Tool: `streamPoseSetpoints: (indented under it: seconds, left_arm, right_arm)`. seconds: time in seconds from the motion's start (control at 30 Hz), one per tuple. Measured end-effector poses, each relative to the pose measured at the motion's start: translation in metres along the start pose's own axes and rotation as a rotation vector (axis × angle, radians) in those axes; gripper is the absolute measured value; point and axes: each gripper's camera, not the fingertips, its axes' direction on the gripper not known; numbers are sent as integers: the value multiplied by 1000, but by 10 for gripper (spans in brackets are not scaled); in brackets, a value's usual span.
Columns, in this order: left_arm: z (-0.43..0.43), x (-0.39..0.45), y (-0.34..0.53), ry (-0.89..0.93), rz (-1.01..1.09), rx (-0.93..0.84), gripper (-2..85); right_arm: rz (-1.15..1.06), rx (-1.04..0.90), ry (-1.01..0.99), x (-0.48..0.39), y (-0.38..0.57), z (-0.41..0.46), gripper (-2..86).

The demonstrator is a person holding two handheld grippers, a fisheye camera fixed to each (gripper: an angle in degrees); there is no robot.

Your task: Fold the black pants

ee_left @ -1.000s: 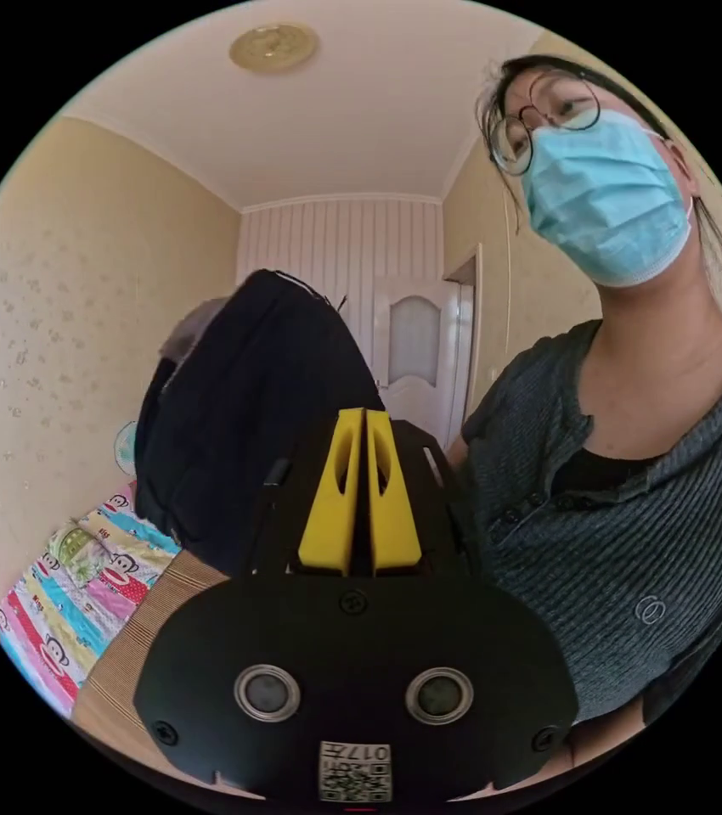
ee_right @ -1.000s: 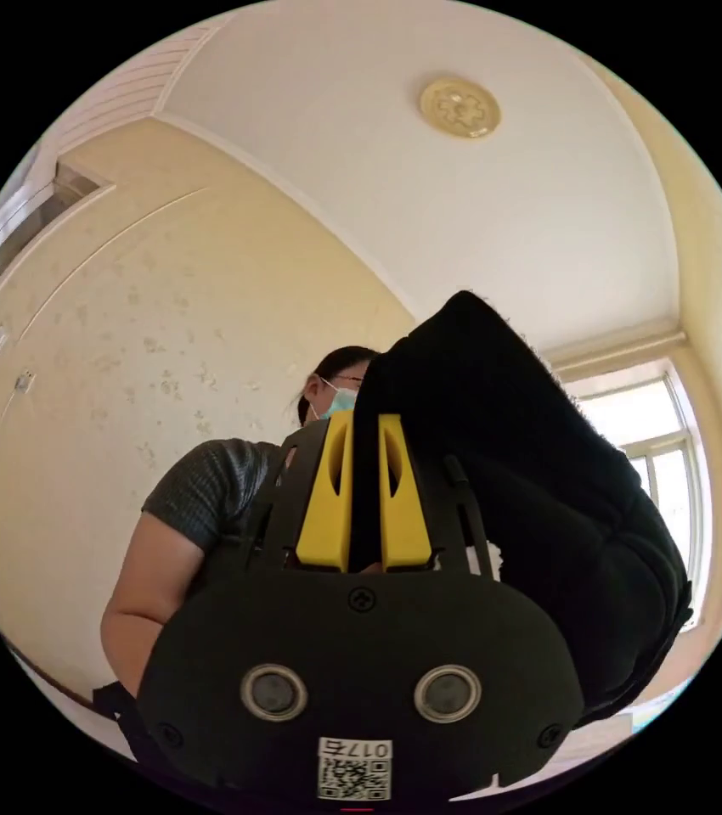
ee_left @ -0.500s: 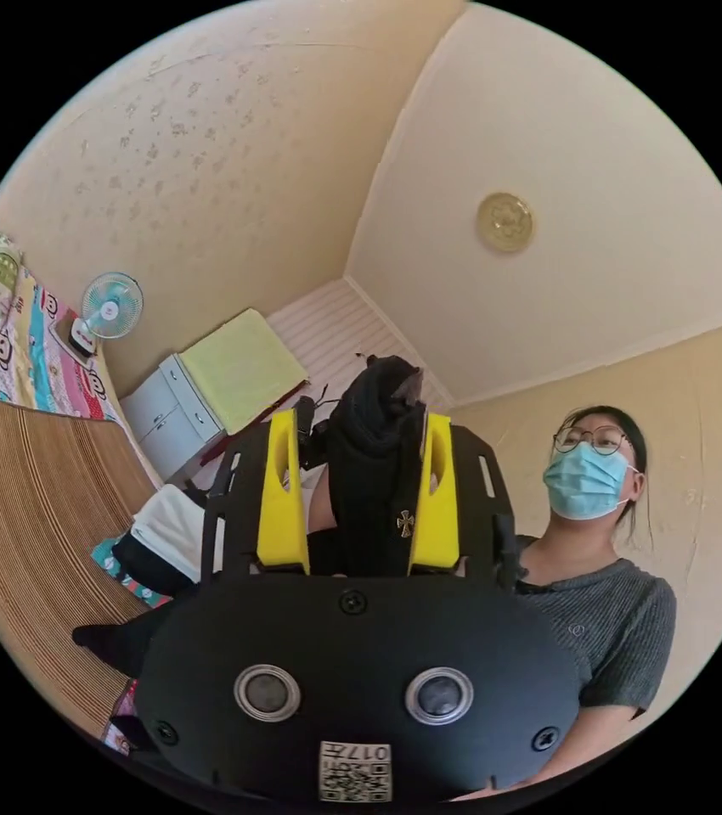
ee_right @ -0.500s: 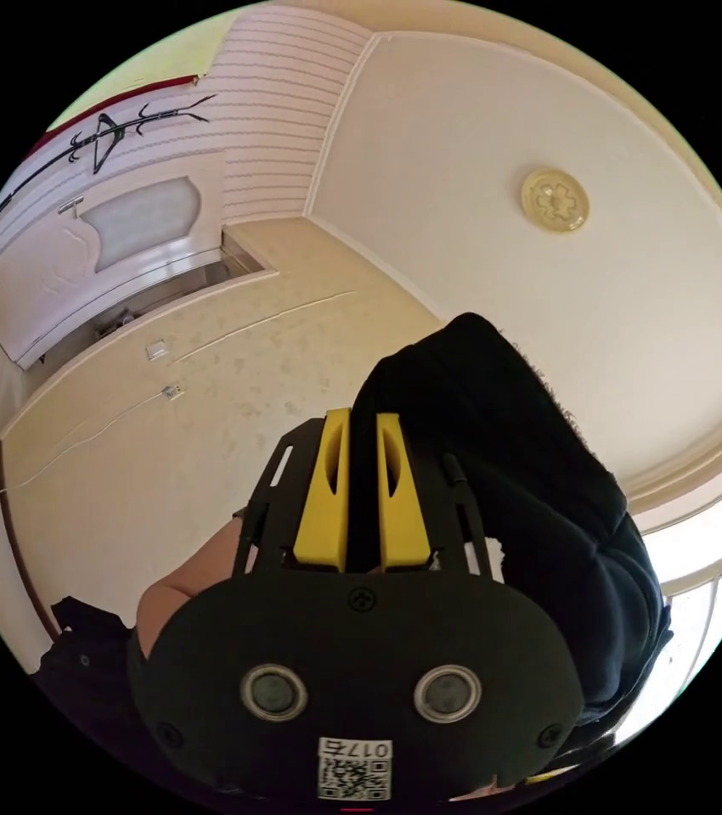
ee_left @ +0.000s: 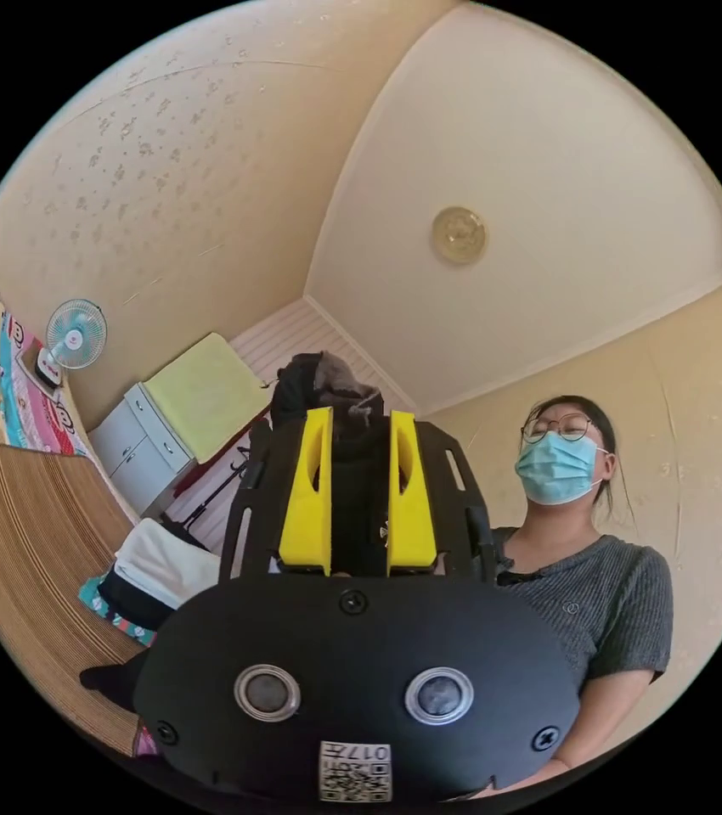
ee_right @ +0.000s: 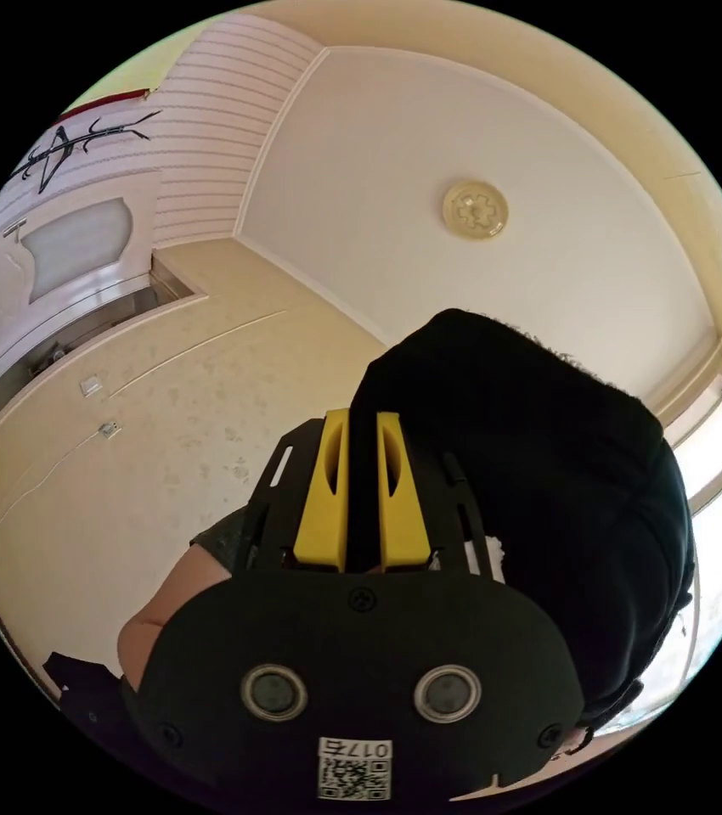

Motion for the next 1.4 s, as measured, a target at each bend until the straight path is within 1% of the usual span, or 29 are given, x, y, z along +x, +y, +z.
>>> streamPoseSetpoints:
  seconds: [0.03,0.1,0.17,0.2,0.23,0.3,0.37,0.4,0.43,0.5,0.53,0.57,0.6,0.67,0.73,0.8,0.87,0.93,0.97,1.0,1.03,1.07,1.13,1.2,1.23,1.27,1.3,1.33,1.4]
  left_arm:
    - [7,7,-6,4,20,-41,84]
    - [13,19,-13,76,86,-74,53]
    - [15,33,-15,170,147,-47,50]
    - [14,36,-14,185,160,-32,49]
    - [12,42,-12,211,192,-11,49]
    - [7,50,-12,202,244,-16,49]
    - [-5,60,-10,35,266,-29,50]
    - [-7,63,-9,2,277,-33,50]
    - [-7,70,-6,-4,312,-52,50]
    - [-1,79,-3,57,359,-93,51]
    - [4,82,-2,68,377,-116,52]
    - [7,82,-2,24,380,-127,53]
    - [8,81,-3,-20,373,-126,53]
    - [7,69,-6,-267,339,-101,62]
    - [20,61,-4,-321,365,-160,84]
    - [48,56,-2,-250,384,-266,120]
    - [91,65,6,-89,468,-406,146]
    - [114,81,16,-18,566,-466,138]
    - [124,92,22,-19,622,-487,137]
    - [127,96,24,-24,642,-494,137]
    - [130,103,28,-40,663,-503,137]
    - [131,107,31,-61,666,-500,137]
    - [129,110,36,-62,661,-481,138]
    - [130,113,43,-47,669,-466,145]
    - [135,116,48,-74,671,-475,156]
    - [143,120,54,-130,678,-502,163]
    - [148,123,57,-167,686,-523,166]
    - [159,129,65,-244,709,-570,166]
    - [177,140,80,-390,757,-621,160]
  right_arm:
    - [33,11,30,4,2,-3,54]
    - [188,55,176,18,8,-16,46]
    - [220,72,243,19,14,-21,37]
    - [204,66,226,18,16,-20,31]
    - [196,56,195,18,17,-19,29]
    - [187,-25,17,22,17,-2,23]
    - [150,-106,-102,22,16,20,21]
    - [98,-167,-191,17,15,36,20]
    - [63,-199,-240,13,14,44,20]
    - [-66,-336,-454,-4,12,75,21]
    - [-90,-372,-495,-8,12,82,22]
    - [-118,-437,-547,-12,13,95,24]
    - [-118,-479,-550,-10,16,105,28]
    - [-75,-500,-537,2,25,115,35]
    - [1,-484,-534,24,37,116,41]
    - [74,-420,-478,51,50,102,45]
    - [93,-353,-426,66,55,82,48]
    - [98,-257,-367,78,58,56,50]
    - [94,-174,-332,84,59,37,50]
    - [99,-97,-294,89,59,19,49]
    - [104,-68,-269,90,59,11,48]
    - [113,-25,-196,92,59,-4,46]
    - [133,0,-66,94,61,-19,42]
    - [264,36,171,110,65,-39,37]
    - [306,56,234,115,68,-45,35]
    - [358,95,338,121,75,-57,32]
    - [355,118,399,124,80,-65,30]
    - [351,126,426,125,82,-69,29]
    - [308,111,621,124,83,-75,26]
